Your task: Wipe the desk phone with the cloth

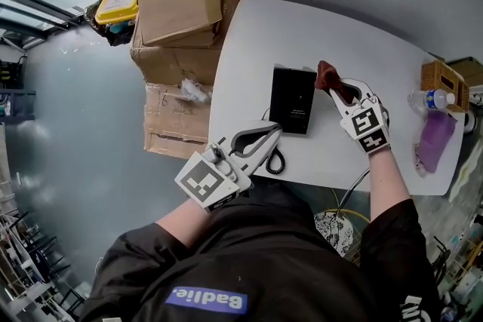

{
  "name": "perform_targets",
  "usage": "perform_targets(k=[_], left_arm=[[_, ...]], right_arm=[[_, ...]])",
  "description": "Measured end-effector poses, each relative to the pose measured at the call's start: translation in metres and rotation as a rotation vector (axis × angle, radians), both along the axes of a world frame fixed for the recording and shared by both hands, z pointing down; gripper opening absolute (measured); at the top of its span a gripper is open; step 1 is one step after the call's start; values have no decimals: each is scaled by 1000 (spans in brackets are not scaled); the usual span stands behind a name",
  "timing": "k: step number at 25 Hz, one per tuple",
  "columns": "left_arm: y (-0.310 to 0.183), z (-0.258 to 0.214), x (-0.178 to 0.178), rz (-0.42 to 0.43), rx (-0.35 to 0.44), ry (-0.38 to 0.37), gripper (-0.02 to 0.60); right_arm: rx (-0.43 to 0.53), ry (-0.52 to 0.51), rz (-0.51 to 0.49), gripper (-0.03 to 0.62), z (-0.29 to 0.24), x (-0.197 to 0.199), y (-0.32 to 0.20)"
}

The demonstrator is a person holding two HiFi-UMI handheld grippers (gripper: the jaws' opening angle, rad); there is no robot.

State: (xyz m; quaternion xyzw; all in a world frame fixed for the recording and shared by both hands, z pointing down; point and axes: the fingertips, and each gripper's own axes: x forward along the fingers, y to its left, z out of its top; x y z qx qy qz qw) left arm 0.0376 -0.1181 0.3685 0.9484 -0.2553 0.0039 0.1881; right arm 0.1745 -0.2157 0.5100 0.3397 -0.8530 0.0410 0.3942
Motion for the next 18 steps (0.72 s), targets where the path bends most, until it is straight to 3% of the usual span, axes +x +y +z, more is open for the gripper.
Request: perform_targets(k=[7,18], left_arm=[[-13,11,7,-55,-28,-21,15],[8,34,10,-66,-73,-34,15]], right_arm=[[-39,8,-24,71,33,11,-22],[-109,63,-143,71,72,-14,36]])
